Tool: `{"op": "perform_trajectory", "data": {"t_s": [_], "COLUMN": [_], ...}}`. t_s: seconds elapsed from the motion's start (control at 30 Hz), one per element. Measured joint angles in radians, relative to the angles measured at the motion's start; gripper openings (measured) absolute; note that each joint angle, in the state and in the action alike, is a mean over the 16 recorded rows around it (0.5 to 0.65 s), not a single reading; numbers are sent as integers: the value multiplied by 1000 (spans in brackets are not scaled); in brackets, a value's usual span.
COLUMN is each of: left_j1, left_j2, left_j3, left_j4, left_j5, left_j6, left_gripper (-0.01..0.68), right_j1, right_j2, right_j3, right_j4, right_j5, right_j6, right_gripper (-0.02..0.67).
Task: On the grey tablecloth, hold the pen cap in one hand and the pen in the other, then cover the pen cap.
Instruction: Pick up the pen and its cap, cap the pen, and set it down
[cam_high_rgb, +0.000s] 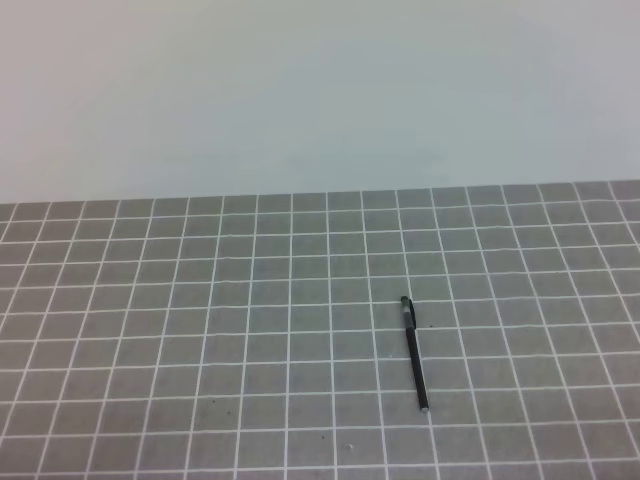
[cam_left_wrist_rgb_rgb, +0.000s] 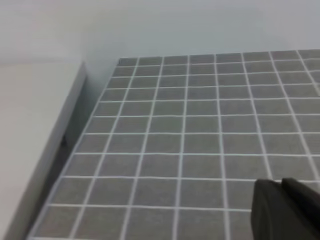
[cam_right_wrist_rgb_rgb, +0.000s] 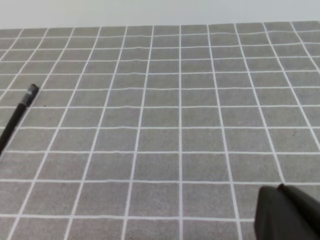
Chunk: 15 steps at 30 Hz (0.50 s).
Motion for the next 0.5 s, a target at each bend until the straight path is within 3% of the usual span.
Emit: {"op": "perform_trajectory", "data": {"t_s": [0.5], "left_j1": [-153], "left_j2": [-1], "left_j3": [0], "left_j4": [-55], "left_j5": [19], "left_j6": [-60], "left_gripper": [0], "right_j1": [0], "right_j2": [0], "right_j3": [0], "right_j4": [0], "right_j5": [0], "right_j6": [0], "right_gripper": [-4]}}
